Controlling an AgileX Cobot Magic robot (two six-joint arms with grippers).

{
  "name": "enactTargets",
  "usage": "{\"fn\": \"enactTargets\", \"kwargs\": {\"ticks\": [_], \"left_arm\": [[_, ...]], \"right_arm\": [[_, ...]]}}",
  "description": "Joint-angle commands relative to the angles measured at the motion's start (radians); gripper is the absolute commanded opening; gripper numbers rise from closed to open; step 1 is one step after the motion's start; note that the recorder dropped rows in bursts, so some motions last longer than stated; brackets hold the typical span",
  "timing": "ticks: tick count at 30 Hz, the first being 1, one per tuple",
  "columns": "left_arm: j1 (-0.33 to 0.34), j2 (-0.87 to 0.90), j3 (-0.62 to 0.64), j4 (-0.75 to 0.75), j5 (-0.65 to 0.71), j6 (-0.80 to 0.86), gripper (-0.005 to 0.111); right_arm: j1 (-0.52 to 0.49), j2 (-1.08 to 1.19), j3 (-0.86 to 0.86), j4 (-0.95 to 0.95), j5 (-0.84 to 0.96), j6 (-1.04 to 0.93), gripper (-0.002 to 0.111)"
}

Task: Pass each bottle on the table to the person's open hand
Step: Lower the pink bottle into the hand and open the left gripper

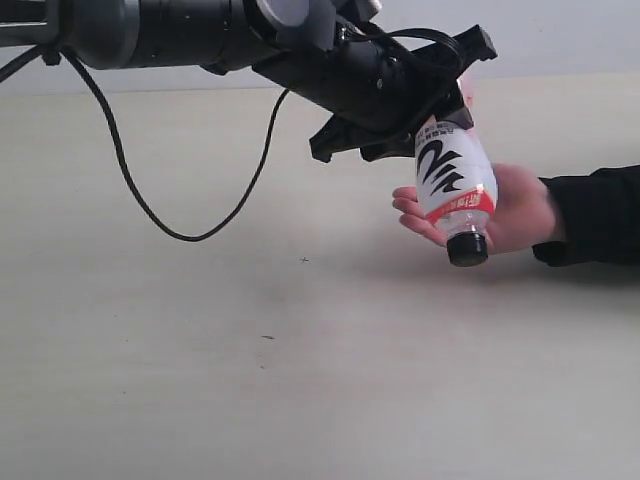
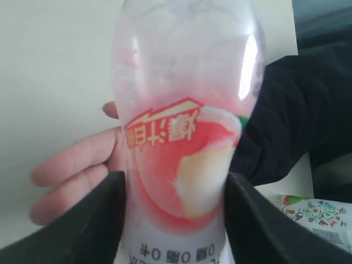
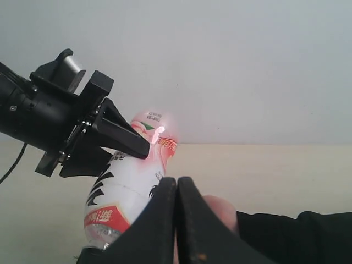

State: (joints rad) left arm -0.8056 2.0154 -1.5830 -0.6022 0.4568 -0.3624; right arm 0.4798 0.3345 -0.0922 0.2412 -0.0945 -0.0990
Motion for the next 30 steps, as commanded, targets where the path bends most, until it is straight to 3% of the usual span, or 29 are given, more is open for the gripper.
{"fn": "enactTargets", "kwargs": {"ticks": [1,6,12,23,30], "left_arm": [[-0.03,-0.01,0.002,-0.054,-0.01,-0.008,0.0],[-0.058,0.074,0.002,-0.17,-0.059,-0.004,0.0],[-0.053,0.09,0.002,-0.169,-0.072,0.022,0.005],[-0.053,0.09,0.002,-0.169,-0.068,0.047,0.056],[-0.053,0.09,0.002,-0.167,-0.068,0.074,0.074]], "right_arm": [[-0.002,-0.005,0.005,-0.005,-0.006,-0.003,0.0],[-0.002,-0.005,0.005,-0.005,-0.006,-0.003,0.0],[-0.002,-0.005,0.005,-0.005,-0.006,-0.003,0.0],[-0.002,-0.005,0.005,-0.005,-0.017,-0.003,0.0],[-0.002,-0.005,0.005,-0.005,-0.017,-0.003,0.0]]}}
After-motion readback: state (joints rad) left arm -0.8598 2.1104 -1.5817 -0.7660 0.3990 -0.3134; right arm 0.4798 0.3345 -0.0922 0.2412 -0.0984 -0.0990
